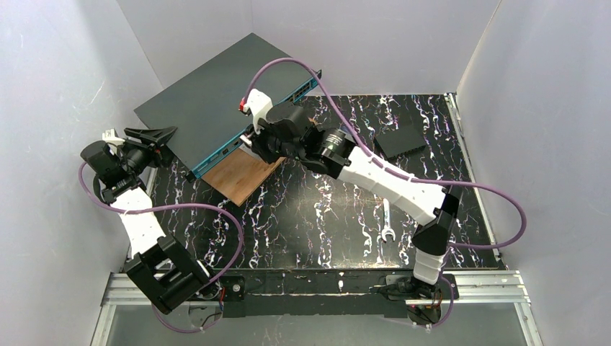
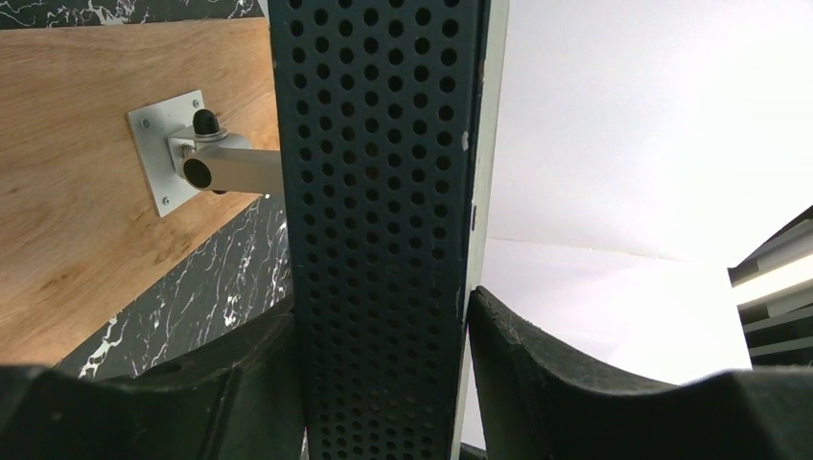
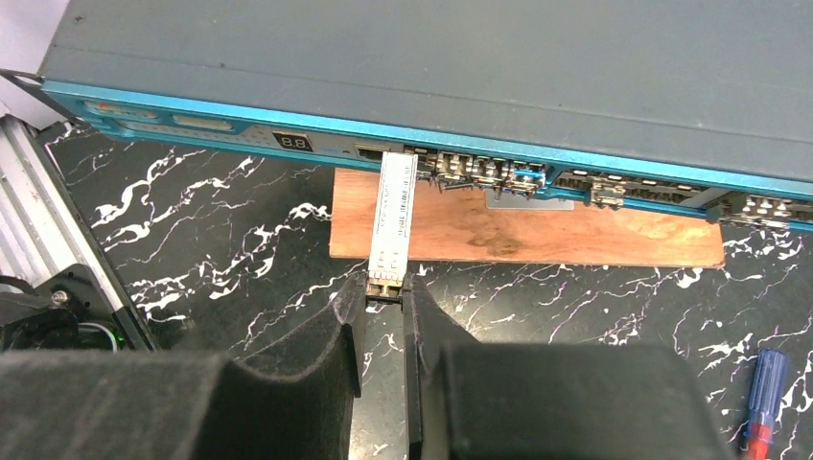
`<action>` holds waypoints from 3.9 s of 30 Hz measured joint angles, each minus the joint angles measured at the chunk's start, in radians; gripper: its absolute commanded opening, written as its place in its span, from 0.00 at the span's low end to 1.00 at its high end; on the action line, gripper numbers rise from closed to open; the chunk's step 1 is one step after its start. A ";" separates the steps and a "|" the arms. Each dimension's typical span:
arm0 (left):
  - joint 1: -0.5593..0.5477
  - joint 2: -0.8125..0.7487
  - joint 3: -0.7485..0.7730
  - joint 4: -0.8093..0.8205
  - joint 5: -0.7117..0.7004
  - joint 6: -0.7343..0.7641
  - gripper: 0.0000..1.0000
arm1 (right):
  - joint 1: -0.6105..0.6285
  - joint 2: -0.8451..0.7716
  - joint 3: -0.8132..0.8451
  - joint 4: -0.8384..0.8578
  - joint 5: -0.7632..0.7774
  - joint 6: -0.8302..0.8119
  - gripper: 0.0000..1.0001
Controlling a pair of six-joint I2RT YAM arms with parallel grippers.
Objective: Insert the plug into the switch port
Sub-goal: Insert the connector into the switch port.
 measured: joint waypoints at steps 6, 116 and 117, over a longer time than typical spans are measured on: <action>0.001 0.000 0.000 0.000 0.005 0.008 0.00 | 0.000 0.032 0.017 -0.037 0.002 0.023 0.01; 0.002 0.001 0.000 0.001 0.010 0.019 0.00 | 0.003 0.062 0.031 -0.001 0.082 0.108 0.01; 0.002 0.001 0.000 0.001 0.010 0.019 0.00 | 0.003 0.061 0.031 0.000 0.082 0.109 0.01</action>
